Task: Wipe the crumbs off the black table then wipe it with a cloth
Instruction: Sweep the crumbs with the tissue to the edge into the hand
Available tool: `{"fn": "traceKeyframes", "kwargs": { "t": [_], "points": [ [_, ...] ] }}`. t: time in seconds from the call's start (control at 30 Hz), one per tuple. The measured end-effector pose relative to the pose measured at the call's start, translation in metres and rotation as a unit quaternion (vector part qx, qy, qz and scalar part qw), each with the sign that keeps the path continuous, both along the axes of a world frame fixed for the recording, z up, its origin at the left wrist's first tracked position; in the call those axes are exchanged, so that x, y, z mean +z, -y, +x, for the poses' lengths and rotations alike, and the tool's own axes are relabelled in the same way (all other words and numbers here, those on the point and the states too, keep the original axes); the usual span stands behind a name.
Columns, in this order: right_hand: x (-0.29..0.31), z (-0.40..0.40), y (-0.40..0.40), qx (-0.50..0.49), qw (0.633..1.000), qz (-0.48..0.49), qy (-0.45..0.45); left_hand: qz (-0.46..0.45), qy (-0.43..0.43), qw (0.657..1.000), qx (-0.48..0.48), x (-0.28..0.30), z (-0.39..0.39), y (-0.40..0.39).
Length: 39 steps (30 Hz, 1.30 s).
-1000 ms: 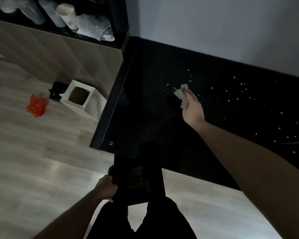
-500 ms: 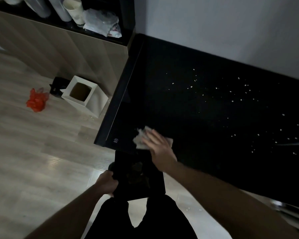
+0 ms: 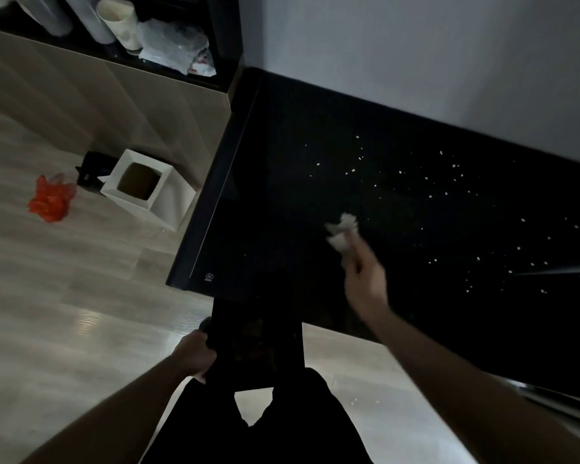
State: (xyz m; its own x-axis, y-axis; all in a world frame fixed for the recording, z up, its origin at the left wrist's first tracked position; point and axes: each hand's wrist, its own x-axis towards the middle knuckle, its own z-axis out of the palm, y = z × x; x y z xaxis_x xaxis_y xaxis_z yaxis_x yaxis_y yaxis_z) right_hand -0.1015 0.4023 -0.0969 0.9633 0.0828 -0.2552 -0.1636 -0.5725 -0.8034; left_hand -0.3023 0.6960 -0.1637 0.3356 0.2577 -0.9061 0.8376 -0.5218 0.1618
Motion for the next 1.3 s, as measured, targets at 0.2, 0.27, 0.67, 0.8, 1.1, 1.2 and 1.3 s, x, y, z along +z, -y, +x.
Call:
{"fn": "traceKeyframes", "kwargs": {
  "t": [0.2,0.27,0.67,0.8,1.1,1.2,1.3],
  "points": [
    [-0.032,0.119,0.066,-0.008,0.984,-0.178,0.011,0.004,-0.012,1.0,0.012,-0.005,-0.001,0.003],
    [-0.046,0.131,0.066,0.036,0.97,-0.238,-0.029,0.003,-0.01,1.0,0.028,-0.001,0.001,0.008],
    [-0.066,0.037,-0.097,0.33,0.919,-0.192,0.101,-0.009,0.013,0.995,0.102,0.013,0.0,0.023],
    [-0.066,-0.02,-0.134,0.435,0.879,-0.155,0.12,-0.016,0.024,0.993,0.116,0.02,0.006,0.027],
    [-0.051,-0.132,-0.051,0.5,0.864,-0.031,0.05,-0.031,0.019,0.998,0.052,0.018,0.006,0.009],
    [-0.032,-0.134,-0.016,0.363,0.931,-0.044,0.018,-0.028,0.024,0.998,0.045,0.006,0.004,0.003],
    [-0.02,-0.11,0.004,0.203,0.979,-0.004,0.02,-0.035,0.021,0.998,0.051,-0.004,0.001,-0.001]
  ]
}}
